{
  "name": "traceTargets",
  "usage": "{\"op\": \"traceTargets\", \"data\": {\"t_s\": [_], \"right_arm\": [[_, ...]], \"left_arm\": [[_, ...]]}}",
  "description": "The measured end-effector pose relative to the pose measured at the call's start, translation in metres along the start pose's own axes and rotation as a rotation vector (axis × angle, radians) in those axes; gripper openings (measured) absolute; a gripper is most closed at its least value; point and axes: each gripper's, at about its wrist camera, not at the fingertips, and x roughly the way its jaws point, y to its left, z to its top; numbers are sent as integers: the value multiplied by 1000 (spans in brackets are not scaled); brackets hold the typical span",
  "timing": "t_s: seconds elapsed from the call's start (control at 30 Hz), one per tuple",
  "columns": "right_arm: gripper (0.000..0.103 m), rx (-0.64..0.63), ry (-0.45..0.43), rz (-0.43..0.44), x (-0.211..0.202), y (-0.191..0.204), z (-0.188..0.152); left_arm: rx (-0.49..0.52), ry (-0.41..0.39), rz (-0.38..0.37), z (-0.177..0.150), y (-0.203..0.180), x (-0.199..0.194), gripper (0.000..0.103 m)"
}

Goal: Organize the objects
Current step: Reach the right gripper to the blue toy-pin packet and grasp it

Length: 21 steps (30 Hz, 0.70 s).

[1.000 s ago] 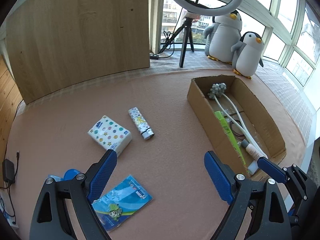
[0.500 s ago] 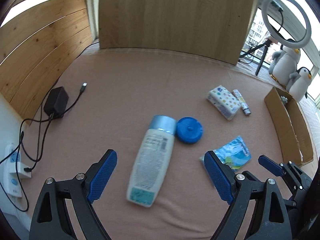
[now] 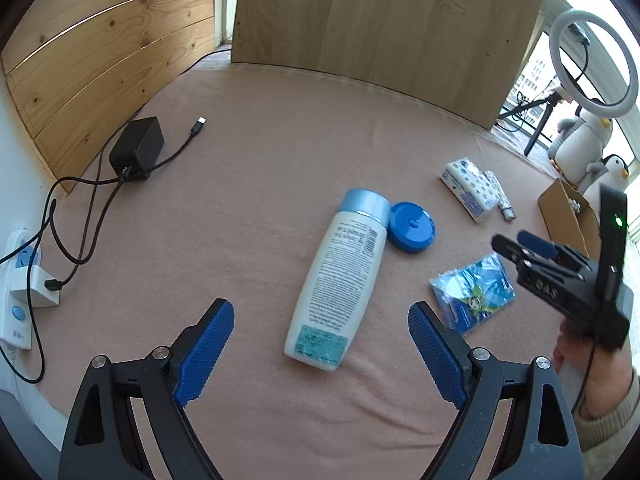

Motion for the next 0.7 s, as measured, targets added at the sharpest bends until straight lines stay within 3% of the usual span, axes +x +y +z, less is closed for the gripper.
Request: {"op": "traceTargets", "data": {"t_s": [0.1, 0.17, 0.3, 0.43, 0.6, 0.7], "right_arm": [[51, -79, 60, 55, 26, 1, 17], [52, -148, 92, 40, 39, 7, 20], [53, -161, 129, 58, 35, 2, 15], [53, -155, 158, 55, 12, 1, -13], [56, -113, 141, 67, -20, 6, -54], [56, -36, 81, 72, -41, 6, -70]], "left_arm": [[52, 34, -34, -14, -22, 3, 91], [85, 58, -59, -23, -38, 8, 91], [145, 109, -85, -32, -66, 28, 91], [197, 142, -61, -37, -85, 50, 91], [98, 128, -71, -29, -69, 47, 91], [45, 110, -72, -20, -52, 37, 91]]}}
